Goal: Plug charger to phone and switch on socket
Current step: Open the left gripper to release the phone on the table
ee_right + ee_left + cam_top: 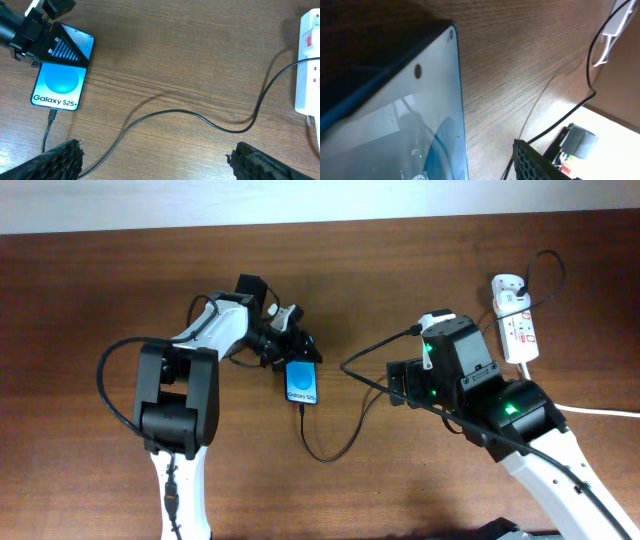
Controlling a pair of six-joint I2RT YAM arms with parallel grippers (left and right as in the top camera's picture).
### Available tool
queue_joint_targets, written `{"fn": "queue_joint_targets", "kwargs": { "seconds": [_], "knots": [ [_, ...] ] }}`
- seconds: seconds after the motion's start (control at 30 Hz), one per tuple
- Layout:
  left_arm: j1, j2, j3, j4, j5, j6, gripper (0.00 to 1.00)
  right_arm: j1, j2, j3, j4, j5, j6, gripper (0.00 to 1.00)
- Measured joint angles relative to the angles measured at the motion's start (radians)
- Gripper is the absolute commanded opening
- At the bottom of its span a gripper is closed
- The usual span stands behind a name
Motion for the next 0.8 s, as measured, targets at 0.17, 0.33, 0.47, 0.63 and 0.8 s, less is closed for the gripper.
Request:
{"fn": "queue_joint_targets", "kwargs": {
  "seconds": [0.17, 0.33, 0.47, 0.63, 0.8],
  "knots": [
    [-0.007, -0.016, 0.014, -0.056, -0.065, 0.000, 0.62, 0.000, 0.003, 0.000, 0.000, 0.000, 0.000, 0.98],
    [-0.010, -0.021, 0.016, -0.061, -0.084, -0.008, 0.65, 0.000, 0.004, 0.000, 0.000, 0.000, 0.000, 0.98],
    [-0.013, -0.036, 0.021, -0.069, -0.160, -0.082, 0.68, 0.000, 0.003, 0.000, 0.000, 0.000, 0.000, 0.99],
    [-0.013, -0.042, 0.027, -0.069, -0.204, -0.129, 0.70, 0.000, 0.003, 0.000, 0.000, 0.000, 0.000, 0.98],
    [-0.014, -0.043, 0.027, -0.069, -0.208, -0.132, 0.71, 0.000, 0.004, 0.000, 0.000, 0.000, 0.000, 0.99]
  ]
}}
